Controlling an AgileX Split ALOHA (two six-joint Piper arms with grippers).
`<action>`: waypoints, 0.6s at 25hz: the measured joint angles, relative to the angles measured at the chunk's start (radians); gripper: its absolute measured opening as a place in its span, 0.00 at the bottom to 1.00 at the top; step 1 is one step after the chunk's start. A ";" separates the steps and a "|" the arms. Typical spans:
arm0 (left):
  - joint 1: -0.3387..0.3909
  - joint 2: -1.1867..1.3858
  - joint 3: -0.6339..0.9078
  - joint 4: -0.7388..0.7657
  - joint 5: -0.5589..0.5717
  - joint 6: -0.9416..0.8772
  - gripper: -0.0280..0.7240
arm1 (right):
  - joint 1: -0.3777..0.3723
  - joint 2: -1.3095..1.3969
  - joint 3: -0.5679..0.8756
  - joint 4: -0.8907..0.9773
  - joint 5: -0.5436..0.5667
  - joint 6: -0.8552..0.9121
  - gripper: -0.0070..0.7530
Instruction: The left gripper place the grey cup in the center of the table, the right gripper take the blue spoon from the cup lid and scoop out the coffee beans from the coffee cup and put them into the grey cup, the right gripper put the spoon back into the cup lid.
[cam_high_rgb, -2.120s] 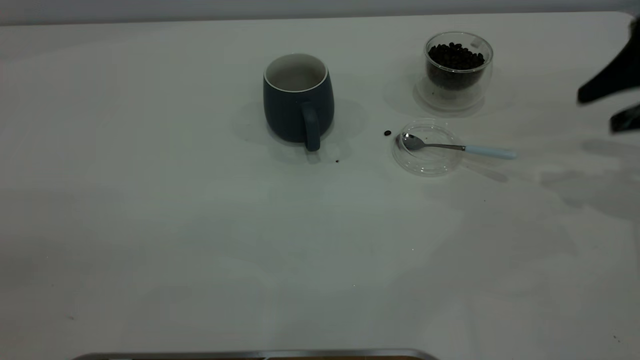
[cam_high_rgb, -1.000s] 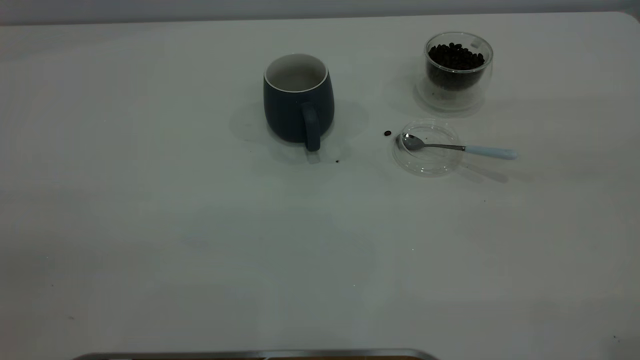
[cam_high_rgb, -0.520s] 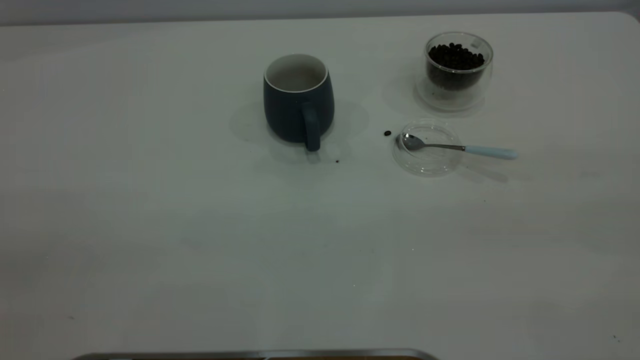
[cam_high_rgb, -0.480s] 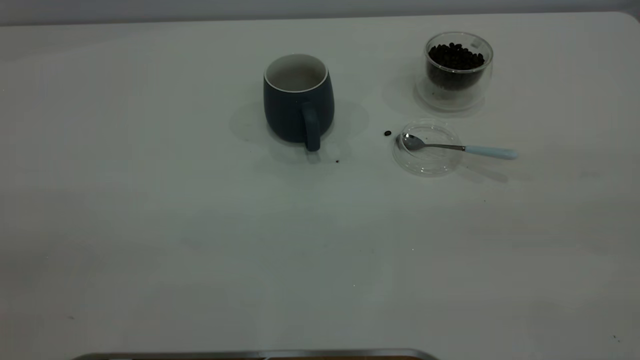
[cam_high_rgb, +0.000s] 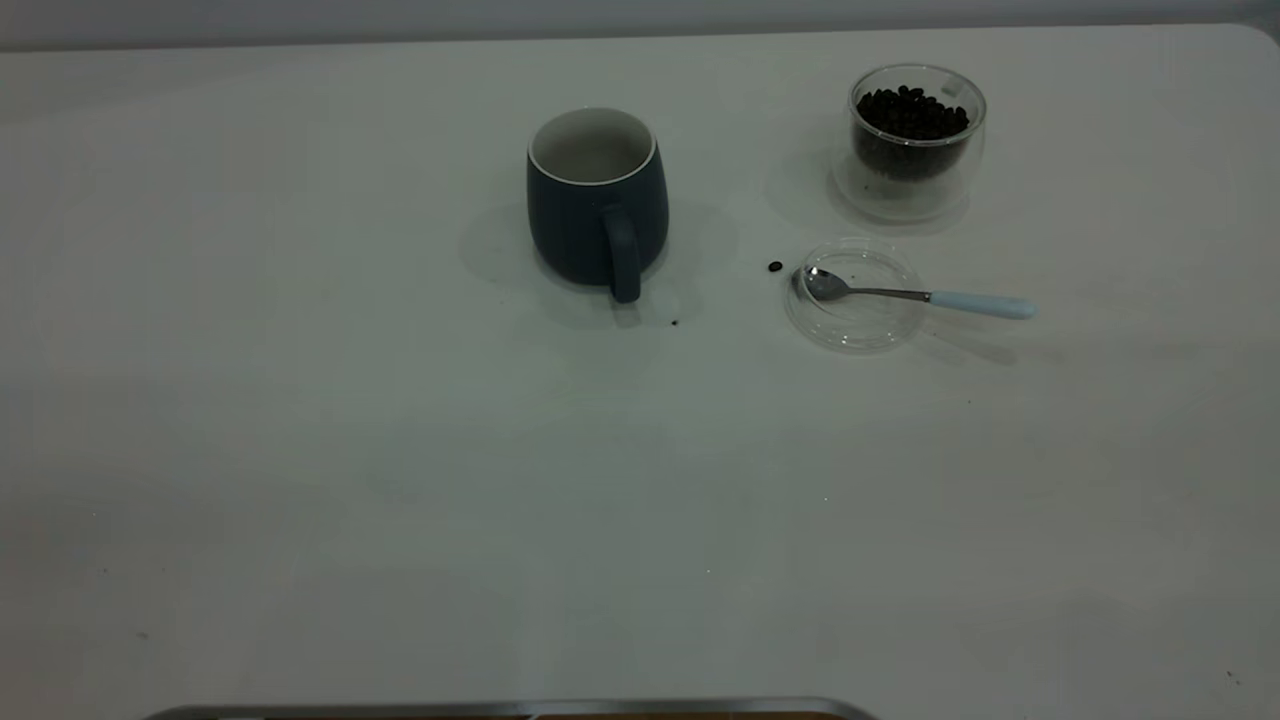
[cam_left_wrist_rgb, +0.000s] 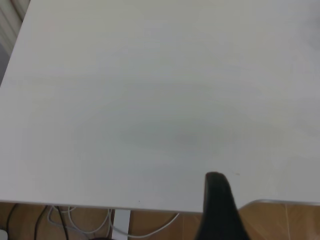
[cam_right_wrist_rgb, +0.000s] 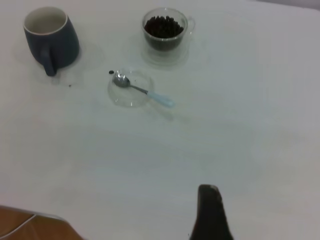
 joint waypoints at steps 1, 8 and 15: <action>0.000 0.000 0.000 0.000 0.000 0.000 0.79 | 0.000 -0.002 0.000 0.000 0.000 0.000 0.78; 0.000 0.000 0.000 0.000 0.000 0.000 0.79 | 0.000 -0.004 0.000 -0.013 0.000 0.000 0.78; 0.000 0.000 0.000 0.000 0.000 -0.001 0.79 | 0.000 -0.006 0.000 -0.099 0.000 0.080 0.78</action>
